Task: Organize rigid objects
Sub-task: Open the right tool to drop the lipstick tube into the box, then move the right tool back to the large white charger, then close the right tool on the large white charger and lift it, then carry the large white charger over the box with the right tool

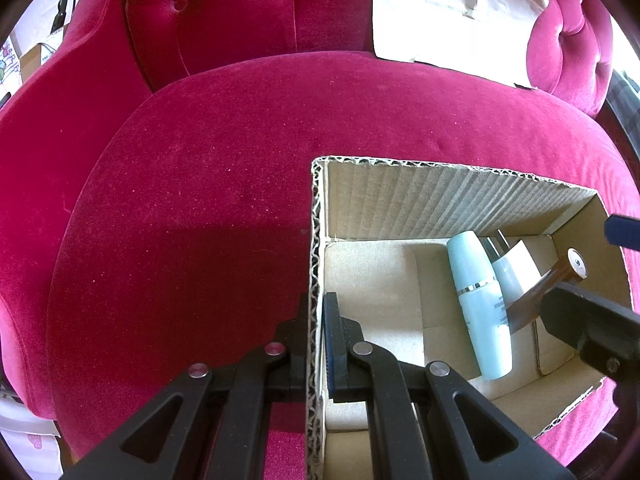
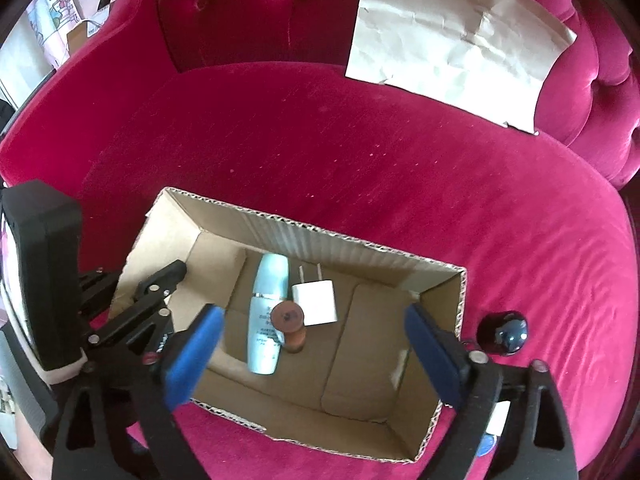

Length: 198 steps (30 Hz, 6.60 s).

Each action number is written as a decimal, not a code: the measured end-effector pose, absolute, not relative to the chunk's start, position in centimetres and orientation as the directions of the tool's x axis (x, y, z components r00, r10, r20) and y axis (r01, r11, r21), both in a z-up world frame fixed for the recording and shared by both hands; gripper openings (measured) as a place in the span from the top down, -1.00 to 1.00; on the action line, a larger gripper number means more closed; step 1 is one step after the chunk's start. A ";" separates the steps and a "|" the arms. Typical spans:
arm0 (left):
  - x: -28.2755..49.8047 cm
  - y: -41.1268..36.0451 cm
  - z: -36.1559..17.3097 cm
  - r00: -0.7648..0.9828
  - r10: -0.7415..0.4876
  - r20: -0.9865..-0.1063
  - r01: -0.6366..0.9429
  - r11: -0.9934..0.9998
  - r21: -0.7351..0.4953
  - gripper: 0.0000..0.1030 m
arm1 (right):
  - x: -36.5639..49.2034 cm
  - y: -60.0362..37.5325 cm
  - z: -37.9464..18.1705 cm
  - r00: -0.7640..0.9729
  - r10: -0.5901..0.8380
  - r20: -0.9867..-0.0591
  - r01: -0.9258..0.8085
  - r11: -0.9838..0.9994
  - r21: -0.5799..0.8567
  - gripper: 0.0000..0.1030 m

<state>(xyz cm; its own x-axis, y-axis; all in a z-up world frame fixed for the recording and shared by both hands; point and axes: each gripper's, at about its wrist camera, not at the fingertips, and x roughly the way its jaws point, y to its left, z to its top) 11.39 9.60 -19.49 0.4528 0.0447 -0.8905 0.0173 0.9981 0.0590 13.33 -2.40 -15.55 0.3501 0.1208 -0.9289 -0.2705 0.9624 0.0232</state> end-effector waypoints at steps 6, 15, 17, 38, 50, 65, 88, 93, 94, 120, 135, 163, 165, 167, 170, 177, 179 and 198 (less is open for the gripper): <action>11.4 9.6 -19.5 0.452 0.045 -0.891 0.019 0.998 0.060 0.91 | 13.3 -2.7 -15.3 0.366 0.115 -0.924 -0.268 0.963 0.014 -0.99; 11.4 9.5 -19.5 0.452 0.046 -0.891 0.021 0.998 0.062 0.91 | 12.9 -3.0 -14.6 0.384 0.111 -0.916 -0.274 0.962 0.002 -0.99; 11.4 9.5 -19.4 0.452 0.046 -0.891 0.021 0.998 0.062 0.91 | 12.9 -3.2 -14.4 0.387 0.109 -0.916 -0.272 0.962 0.000 -0.99; 11.5 9.4 -19.4 0.451 0.049 -0.891 0.022 0.998 0.066 0.91 | 12.0 -9.7 -12.1 0.430 0.050 -0.902 -0.182 0.983 -0.032 -0.99; 11.4 9.4 -19.4 0.451 0.049 -0.891 0.021 0.998 0.066 0.91 | 11.7 -14.7 -11.6 0.438 -0.011 -0.899 -0.091 0.994 -0.057 -0.99; 11.4 9.4 -19.5 0.451 0.051 -0.891 0.022 0.997 0.068 0.91 | 10.9 -19.7 -13.5 0.384 -0.059 -0.921 -0.004 0.998 -0.066 -0.99; 11.3 9.4 -19.5 0.454 0.052 -0.890 0.028 0.997 0.072 0.91 | 10.3 -21.8 -19.8 0.263 -0.056 -0.963 0.023 0.998 -0.051 -0.99; 11.3 9.3 -19.5 0.453 0.052 -0.890 0.028 0.997 0.073 0.91 | 10.3 -21.7 -21.0 0.241 -0.060 -0.969 0.019 0.998 -0.057 -0.99; 11.3 9.3 -19.5 0.453 0.052 -0.890 0.028 0.997 0.073 0.91 | 10.2 -21.5 -21.3 0.239 -0.059 -0.969 0.019 0.998 -0.056 -0.99; 11.3 9.2 -19.5 0.454 0.056 -0.889 0.027 0.997 0.076 0.91 | 10.4 -20.7 -21.7 0.214 0.033 -0.976 0.007 0.999 0.036 -0.17; 11.3 9.2 -19.5 0.453 0.056 -0.890 0.027 0.997 0.076 0.91 | 10.4 -20.6 -19.5 0.246 0.002 -0.969 0.014 1.000 0.006 -0.17; 11.5 9.2 -19.3 0.452 0.056 -0.890 0.024 0.997 0.075 0.91 | 10.9 -16.6 -11.3 0.406 0.006 -0.914 -0.059 0.998 -0.020 -0.17; 11.5 9.1 -19.4 0.453 0.056 -0.890 0.023 0.997 0.075 0.91 | 11.1 -16.0 -10.9 0.412 0.013 -0.911 -0.069 0.997 -0.017 -0.17; 11.5 9.1 -19.4 0.454 0.057 -0.889 0.024 0.997 0.076 0.91 | 11.2 -15.4 -10.5 0.419 0.025 -0.907 -0.082 0.997 -0.010 -0.17; 11.5 9.1 -19.4 0.454 0.057 -0.889 0.025 0.997 0.077 0.91 | 11.3 -14.4 -10.0 0.433 0.035 -0.901 -0.100 0.995 -0.009 -0.17; 11.4 9.0 -19.4 0.456 0.057 -0.888 0.027 0.997 0.078 0.91 | 11.4 -12.5 -9.6 0.437 0.066 -0.897 -0.136 0.991 0.006 -0.16; 11.4 9.1 -19.5 0.454 0.055 -0.889 0.025 0.997 0.075 0.91 | 11.4 -11.9 -9.5 0.438 0.075 -0.896 -0.147 0.989 0.010 -0.16; 11.5 8.9 -19.6 0.455 0.057 -0.889 0.026 0.997 0.077 0.91 | 11.7 -6.8 -9.9 0.425 0.138 -0.894 -0.233 0.972 0.039 -0.17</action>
<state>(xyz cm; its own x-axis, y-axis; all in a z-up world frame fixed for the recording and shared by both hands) 11.50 8.95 -19.59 0.4545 0.0566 -0.8889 0.0256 0.9967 0.0766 11.70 -6.83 -9.94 0.4255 0.1384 -0.8943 -0.2331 0.9716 0.0394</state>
